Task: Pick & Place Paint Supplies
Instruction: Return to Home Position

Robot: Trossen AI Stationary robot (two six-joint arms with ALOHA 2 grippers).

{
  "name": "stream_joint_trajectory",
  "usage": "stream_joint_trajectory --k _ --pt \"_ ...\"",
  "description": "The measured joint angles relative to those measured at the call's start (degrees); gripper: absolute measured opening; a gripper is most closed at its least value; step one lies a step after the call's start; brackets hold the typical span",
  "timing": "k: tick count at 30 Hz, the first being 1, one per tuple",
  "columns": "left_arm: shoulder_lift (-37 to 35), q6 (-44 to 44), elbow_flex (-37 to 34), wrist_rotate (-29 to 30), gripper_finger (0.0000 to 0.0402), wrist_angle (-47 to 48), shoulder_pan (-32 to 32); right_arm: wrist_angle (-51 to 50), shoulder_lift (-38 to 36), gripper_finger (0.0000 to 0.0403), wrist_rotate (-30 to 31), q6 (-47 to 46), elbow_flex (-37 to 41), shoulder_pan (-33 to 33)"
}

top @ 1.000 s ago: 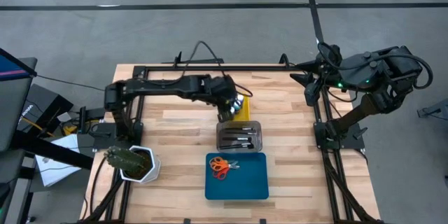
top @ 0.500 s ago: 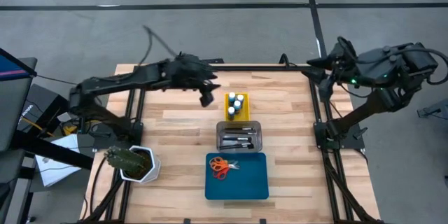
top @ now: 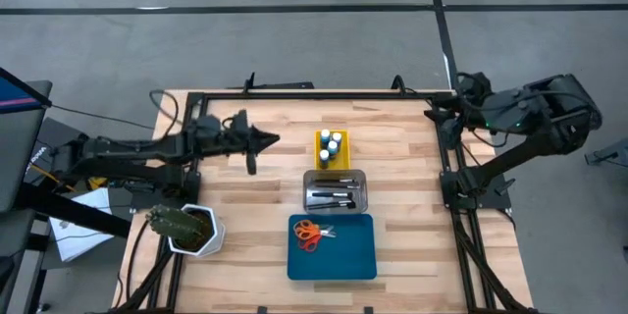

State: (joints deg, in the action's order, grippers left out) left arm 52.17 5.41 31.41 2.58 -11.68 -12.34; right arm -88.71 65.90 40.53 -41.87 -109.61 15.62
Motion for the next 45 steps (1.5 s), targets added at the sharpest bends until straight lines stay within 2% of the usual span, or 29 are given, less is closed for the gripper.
stream_joint_trajectory --k 3,5,10,16,24,32,40,45 --pt "-1.9 2.9 -8.4 -1.0 0.0008 -10.1 0.4 2.9 -0.8 0.0175 0.0 -0.4 3.0 0.0" --pt "-2.4 3.7 -12.3 -0.9 0.0002 -13.5 1.6 4.9 -1.0 0.0175 0.0 -0.4 4.3 0.0" --pt "-4.9 3.7 -17.6 -0.1 0.0 -13.9 5.9 8.4 -1.0 0.0175 0.0 -0.9 5.3 0.0" --pt "-12.4 2.3 -23.1 2.9 0.0 -13.8 11.1 11.3 -1.0 0.0175 0.0 -2.7 5.3 0.1" --pt "-24.0 2.2 -30.8 5.0 0.0 -13.7 12.7 13.8 -1.0 0.0175 -0.3 -2.7 5.3 0.1" --pt "-31.3 -2.0 -31.0 4.9 0.0 -4.9 12.7 14.2 -0.9 0.0175 -1.7 -2.6 5.3 0.1" --pt "-39.8 -2.5 -31.0 4.5 0.0 6.2 12.7 14.3 0.8 0.0175 -2.8 -1.8 5.3 0.6" --pt "-45.5 -3.3 -31.0 1.7 0.0 9.7 12.7 14.1 2.1 0.0175 -3.1 -1.2 5.3 1.0"
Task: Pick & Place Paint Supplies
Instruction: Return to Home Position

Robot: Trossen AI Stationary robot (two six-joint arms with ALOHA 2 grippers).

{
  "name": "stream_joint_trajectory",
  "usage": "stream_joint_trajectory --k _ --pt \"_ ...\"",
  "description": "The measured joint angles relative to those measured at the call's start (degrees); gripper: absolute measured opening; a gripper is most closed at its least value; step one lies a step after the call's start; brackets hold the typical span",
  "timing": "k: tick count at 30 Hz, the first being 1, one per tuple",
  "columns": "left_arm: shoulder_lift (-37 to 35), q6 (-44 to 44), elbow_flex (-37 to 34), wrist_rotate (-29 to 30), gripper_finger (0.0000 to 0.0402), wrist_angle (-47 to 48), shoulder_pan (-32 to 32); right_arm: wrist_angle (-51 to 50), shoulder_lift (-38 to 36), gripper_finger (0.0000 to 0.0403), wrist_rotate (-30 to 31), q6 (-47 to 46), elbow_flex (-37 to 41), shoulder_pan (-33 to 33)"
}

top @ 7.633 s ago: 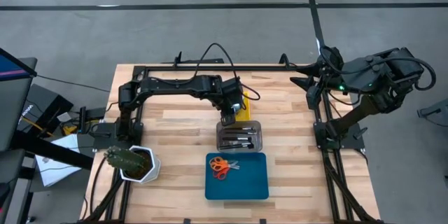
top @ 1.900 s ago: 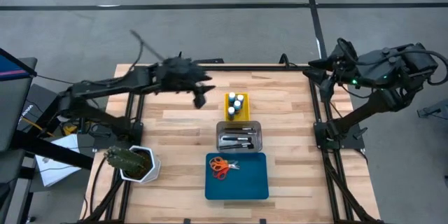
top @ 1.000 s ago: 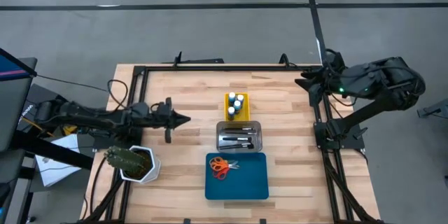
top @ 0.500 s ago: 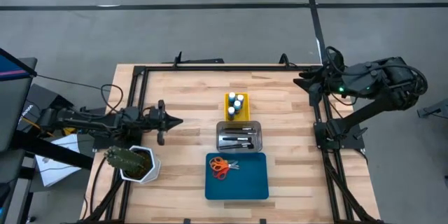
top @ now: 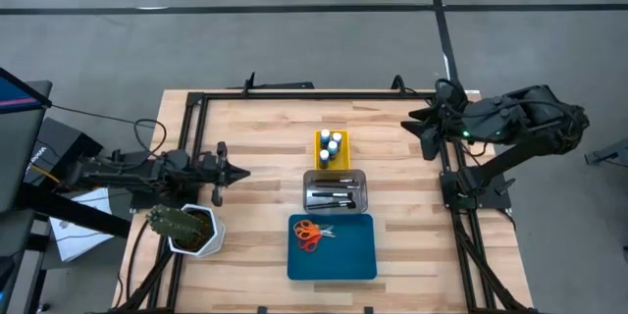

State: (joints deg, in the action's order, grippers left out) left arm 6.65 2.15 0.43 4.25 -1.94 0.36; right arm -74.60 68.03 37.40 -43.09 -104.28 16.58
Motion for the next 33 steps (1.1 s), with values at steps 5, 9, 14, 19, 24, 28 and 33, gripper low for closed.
stream_joint_trajectory --k 5,9,14,19,24,28,33 --pt "-3.4 -0.8 0.0 -3.1 0.0 0.6 0.0 0.1 0.6 0.0175 0.0 0.0 -0.1 0.3" --pt "-3.6 -1.9 0.0 -4.1 0.0 1.0 0.0 0.1 0.5 0.0175 0.0 -0.3 -0.1 0.3" --pt "-3.5 -1.7 0.0 -4.1 0.0 1.1 -0.5 0.1 0.6 0.0175 0.1 -0.4 -0.1 1.4" --pt "-3.5 1.9 0.0 -4.1 0.0 1.2 -0.5 0.1 0.6 0.0175 0.1 -0.4 -0.1 2.8" --pt "-3.5 2.7 0.0 -4.2 0.0 1.0 -0.5 0.6 0.5 0.0175 1.2 1.9 0.6 3.3" --pt "-3.5 2.8 -0.1 -4.7 0.0 -1.8 -0.5 0.9 0.5 0.0175 1.6 4.0 3.0 3.3" --pt "-3.5 2.8 -0.1 -4.6 0.0 -4.8 -0.5 11.2 -2.6 0.0175 4.3 8.2 12.7 3.3"
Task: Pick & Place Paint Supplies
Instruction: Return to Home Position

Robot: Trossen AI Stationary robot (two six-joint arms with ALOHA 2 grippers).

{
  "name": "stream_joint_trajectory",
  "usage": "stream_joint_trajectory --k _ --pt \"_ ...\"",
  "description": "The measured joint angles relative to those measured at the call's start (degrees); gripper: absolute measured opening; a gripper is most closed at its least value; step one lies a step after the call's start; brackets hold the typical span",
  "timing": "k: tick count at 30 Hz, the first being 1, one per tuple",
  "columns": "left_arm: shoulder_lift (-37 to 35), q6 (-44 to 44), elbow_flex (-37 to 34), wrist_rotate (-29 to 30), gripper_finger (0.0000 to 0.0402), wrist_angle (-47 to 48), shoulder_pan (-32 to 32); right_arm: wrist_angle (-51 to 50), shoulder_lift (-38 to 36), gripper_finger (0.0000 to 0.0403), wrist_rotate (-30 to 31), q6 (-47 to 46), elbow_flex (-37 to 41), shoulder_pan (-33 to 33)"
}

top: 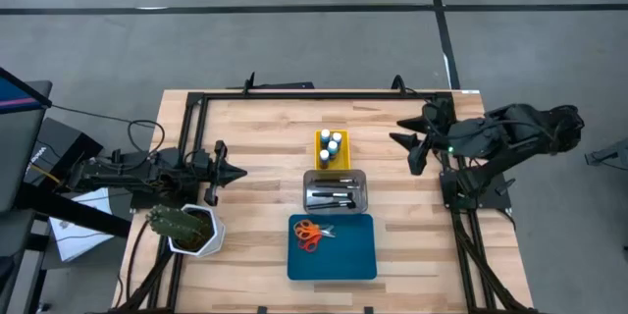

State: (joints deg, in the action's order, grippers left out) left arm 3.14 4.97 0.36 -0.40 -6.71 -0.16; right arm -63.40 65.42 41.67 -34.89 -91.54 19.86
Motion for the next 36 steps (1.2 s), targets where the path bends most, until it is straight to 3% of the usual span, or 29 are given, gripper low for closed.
stream_joint_trajectory --k 6,11,17,27,36 --pt "0.0 0.0 0.0 0.2 0.0 -1.1 0.0 26.1 -9.8 0.0175 -4.2 9.2 21.4 -1.1" --pt "0.0 0.0 0.0 0.2 0.0 -1.1 0.0 45.3 -19.5 0.0175 -14.6 12.5 39.7 -3.2" --pt "0.0 0.0 0.0 0.4 0.0 -1.2 0.0 61.2 -30.1 0.0175 -29.5 13.1 58.3 -6.9" --pt "0.0 0.0 0.0 0.4 0.0 -1.2 0.0 66.6 -43.4 0.0175 -44.7 15.5 73.9 -14.3" --pt "0.0 0.0 0.0 0.4 0.0 -1.2 0.0 66.6 -50.4 0.0175 -45.9 25.1 80.5 -17.4"
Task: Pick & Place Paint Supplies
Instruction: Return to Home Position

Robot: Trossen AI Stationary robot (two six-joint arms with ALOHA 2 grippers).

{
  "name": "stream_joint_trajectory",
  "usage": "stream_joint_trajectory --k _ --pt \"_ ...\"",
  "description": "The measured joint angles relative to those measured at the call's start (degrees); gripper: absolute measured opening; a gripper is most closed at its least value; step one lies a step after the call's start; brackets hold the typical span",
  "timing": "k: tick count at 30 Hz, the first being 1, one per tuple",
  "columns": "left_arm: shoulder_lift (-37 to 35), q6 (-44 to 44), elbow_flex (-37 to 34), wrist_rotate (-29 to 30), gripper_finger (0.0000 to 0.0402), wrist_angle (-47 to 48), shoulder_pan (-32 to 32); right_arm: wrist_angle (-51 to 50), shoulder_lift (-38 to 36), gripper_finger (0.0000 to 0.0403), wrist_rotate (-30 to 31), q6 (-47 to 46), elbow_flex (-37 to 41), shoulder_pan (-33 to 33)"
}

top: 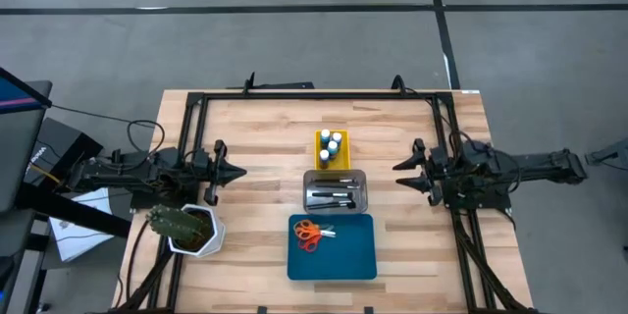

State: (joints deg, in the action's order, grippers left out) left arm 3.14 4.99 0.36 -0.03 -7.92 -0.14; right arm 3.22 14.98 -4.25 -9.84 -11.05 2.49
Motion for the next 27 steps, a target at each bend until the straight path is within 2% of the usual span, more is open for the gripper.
stream_joint_trajectory --k 17,27 --pt "0.0 0.0 0.0 0.0 0.0 0.0 0.0 -1.6 -14.9 0.0175 -0.1 -0.5 10.5 1.0" --pt "0.0 0.0 0.0 0.0 0.0 0.0 0.0 -2.2 -14.9 0.0175 2.3 3.6 10.6 1.6"
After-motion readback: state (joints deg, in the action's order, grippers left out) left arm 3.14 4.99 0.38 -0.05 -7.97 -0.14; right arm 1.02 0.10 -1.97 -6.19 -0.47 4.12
